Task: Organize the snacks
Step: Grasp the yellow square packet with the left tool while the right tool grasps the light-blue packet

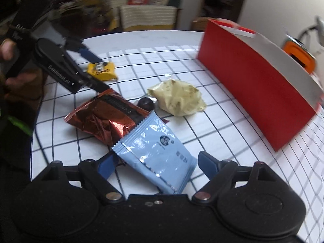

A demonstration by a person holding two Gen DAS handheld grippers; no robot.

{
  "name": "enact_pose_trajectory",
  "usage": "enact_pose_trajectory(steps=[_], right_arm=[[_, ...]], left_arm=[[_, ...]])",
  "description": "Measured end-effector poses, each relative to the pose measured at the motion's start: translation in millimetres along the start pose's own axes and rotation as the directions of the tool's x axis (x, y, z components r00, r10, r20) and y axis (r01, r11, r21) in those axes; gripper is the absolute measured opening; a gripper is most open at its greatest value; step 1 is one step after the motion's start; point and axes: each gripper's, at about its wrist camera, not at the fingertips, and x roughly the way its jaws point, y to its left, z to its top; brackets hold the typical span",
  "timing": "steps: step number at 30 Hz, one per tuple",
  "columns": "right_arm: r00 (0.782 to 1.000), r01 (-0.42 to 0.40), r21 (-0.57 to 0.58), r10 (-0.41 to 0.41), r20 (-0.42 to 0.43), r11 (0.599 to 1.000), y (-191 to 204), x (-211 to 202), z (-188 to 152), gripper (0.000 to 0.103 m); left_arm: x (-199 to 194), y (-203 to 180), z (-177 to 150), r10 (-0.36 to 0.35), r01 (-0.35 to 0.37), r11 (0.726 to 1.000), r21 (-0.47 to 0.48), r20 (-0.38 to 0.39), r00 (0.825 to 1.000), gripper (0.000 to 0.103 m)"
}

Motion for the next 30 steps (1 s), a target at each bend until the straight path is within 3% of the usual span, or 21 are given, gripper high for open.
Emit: enact_pose_trajectory(steps=[7,15,21,25,30], right_arm=[[0.994,-0.109,-0.125,0.106,-0.031,0.986,-9.8,9.3,10.8,0.085],[0.991,-0.128,-0.168,0.121,-0.054,0.977,-0.7,9.5,6.1,0.066],[0.997,-0.073,-0.150,0.069,-0.032,0.986,14.3,-1.5,-3.5,0.051],[1.000,-0.024,-0.116,0.022,-0.014,0.993,24.1,-8.7,-10.9,0.048],[0.996,0.093,-0.028,-0.093,0.003,0.995,34.9,-17.7,-22.0,0.048]], left_arm=[[1.4,-1.0,0.1,0.018,-0.018,1.000,0.005,0.023,1.000,0.066],[0.8,-0.1,-0.3,0.017,-0.017,1.000,0.004,0.033,0.999,0.060],[-0.6,1.4,-2.2,0.019,-0.019,1.000,0.002,0.046,0.999,0.053],[-1.9,2.3,-3.5,0.020,-0.020,1.000,0.000,0.057,0.998,0.048],[-3.1,1.8,-5.6,0.017,-0.017,1.000,-0.002,0.073,0.997,0.044]])
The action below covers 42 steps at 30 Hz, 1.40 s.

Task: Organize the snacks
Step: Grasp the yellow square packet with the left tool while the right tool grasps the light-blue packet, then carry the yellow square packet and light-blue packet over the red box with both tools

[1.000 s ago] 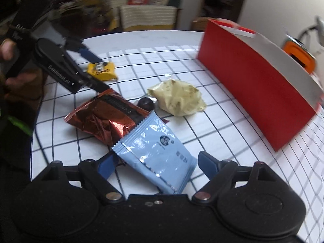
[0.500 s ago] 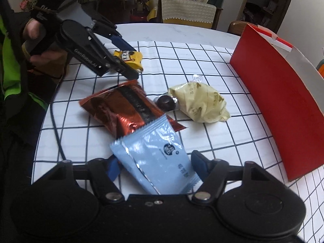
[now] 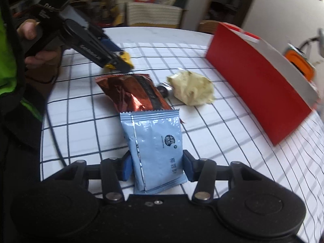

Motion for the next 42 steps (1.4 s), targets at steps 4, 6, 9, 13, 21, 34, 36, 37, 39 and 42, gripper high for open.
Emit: enact_pose_trajectory(steps=[4,6,9,13,21,34,36,37,39,42], right_arm=[[0.995,0.099,0.084,-0.100,0.004,0.992,6.3,-7.0,-8.0,0.047],[0.989,0.144,0.135,-0.146,0.005,0.980,7.4,-10.2,-11.8,0.047],[0.978,0.206,0.203,-0.211,0.003,0.957,6.8,-14.4,-17.6,0.047],[0.967,0.242,0.291,-0.256,0.011,0.926,4.5,-20.6,-22.7,0.046],[0.945,0.288,0.375,-0.325,0.039,0.881,4.1,-27.8,-20.7,0.046],[0.908,0.340,0.428,-0.411,0.083,0.837,-13.6,-42.8,-5.8,0.046],[0.902,0.343,0.440,-0.421,0.092,0.830,-20.1,-46.4,-1.7,0.046],[0.903,0.337,0.448,-0.419,0.096,0.828,-24.0,-48.4,0.4,0.046],[0.902,0.326,0.461,-0.417,0.108,0.825,-30.7,-52.5,5.4,0.046],[0.898,0.317,0.476,-0.421,0.129,0.820,-42.4,-60.7,13.7,0.046]], left_arm=[[-0.9,1.9,-1.5,-0.008,0.008,1.000,-0.012,0.013,1.000,0.043],[-1.2,3.7,-1.6,-0.015,0.015,1.000,-0.025,0.016,1.000,0.042],[-2.4,6.2,-2.0,-0.024,0.024,0.999,-0.043,0.021,0.999,0.042],[-4.2,8.6,-3.8,-0.028,0.029,0.998,-0.057,0.026,0.999,0.042],[-8.2,12.7,-0.6,-0.021,0.024,0.996,-0.084,0.034,0.999,0.042],[-23.8,3.2,41.5,-0.003,0.008,0.999,-0.035,0.140,0.990,0.042],[-26.1,1.8,54.9,-0.009,0.013,0.999,-0.029,0.157,0.988,0.042],[-27.6,0.9,61.0,-0.015,0.019,0.999,-0.026,0.165,0.986,0.042],[-30.9,-2.2,74.3,-0.021,0.024,1.000,-0.013,0.185,0.982,0.042],[-36.1,-7.3,94.9,-0.032,0.032,0.999,0.006,0.217,0.976,0.042]])
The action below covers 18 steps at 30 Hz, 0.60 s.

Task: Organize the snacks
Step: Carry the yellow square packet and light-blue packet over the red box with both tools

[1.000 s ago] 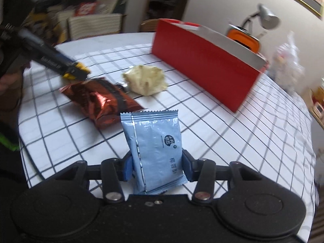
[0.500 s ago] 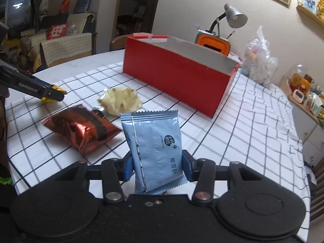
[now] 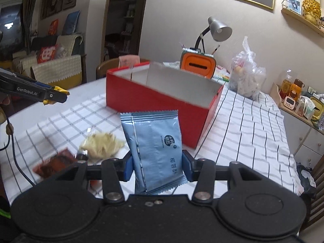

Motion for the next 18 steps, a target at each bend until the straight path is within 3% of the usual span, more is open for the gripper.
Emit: enact_pose_trajectory(steps=[12,18], right_arm=[[0.997,0.069,0.000,-0.069,0.037,0.998,-28.8,22.8,62.4,0.046],[0.992,0.121,-0.003,-0.121,0.033,0.993,-43.1,52.2,83.9,0.046]], left_arm=[[32.4,-26.0,74.5,0.068,-0.078,0.991,0.109,0.091,0.994,0.042],[69.4,-31.6,98.0,0.088,-0.095,0.988,0.120,0.061,0.994,0.042]])
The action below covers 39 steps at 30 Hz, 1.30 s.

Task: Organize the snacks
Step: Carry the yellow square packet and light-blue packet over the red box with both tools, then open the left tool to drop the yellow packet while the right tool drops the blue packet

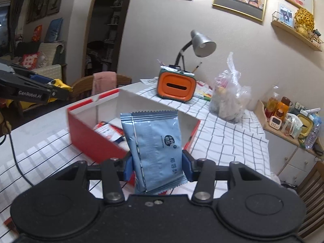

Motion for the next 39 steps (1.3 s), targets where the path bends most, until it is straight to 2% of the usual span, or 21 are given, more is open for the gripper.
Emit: enact_pose_trajectory(steps=[6,12,19,23,26,33,39], right_arm=[[0.999,0.041,0.021,-0.041,-0.015,0.999,-17.6,40.3,22.9,0.046],[0.995,0.057,-0.027,-0.059,-0.083,0.998,-13.8,88.7,32.4,0.046],[0.988,-0.002,-0.007,0.001,-0.153,1.000,-9.1,134.3,35.8,0.046],[0.980,-0.022,-0.017,0.019,-0.196,1.000,-1.1,156.2,33.5,0.046],[0.976,-0.045,-0.011,0.042,-0.216,0.999,1.7,162.8,29.2,0.046],[0.971,-0.077,0.005,0.077,-0.225,0.997,6.6,158.6,19.3,0.046],[0.974,-0.095,0.049,0.103,-0.200,0.994,4.3,144.3,20.0,0.047]], left_arm=[[40.7,-0.7,20.3,0.011,-0.011,1.000,0.000,-0.038,0.999,0.042],[81.7,-7.0,27.4,0.040,-0.039,0.999,0.015,-0.092,0.995,0.042],[123.4,-20.3,25.8,0.059,-0.050,0.997,0.056,-0.164,0.985,0.042],[140.7,-29.2,19.8,0.052,-0.033,0.996,0.088,-0.223,0.974,0.042],[149.5,-36.4,13.3,0.063,-0.033,0.992,0.123,-0.248,0.967,0.042],[159.2,-42.5,2.3,0.052,-0.012,0.991,0.135,-0.296,0.954,0.042],[144.5,-37.5,4.0,0.031,-0.002,0.995,0.103,-0.274,0.961,0.052]])
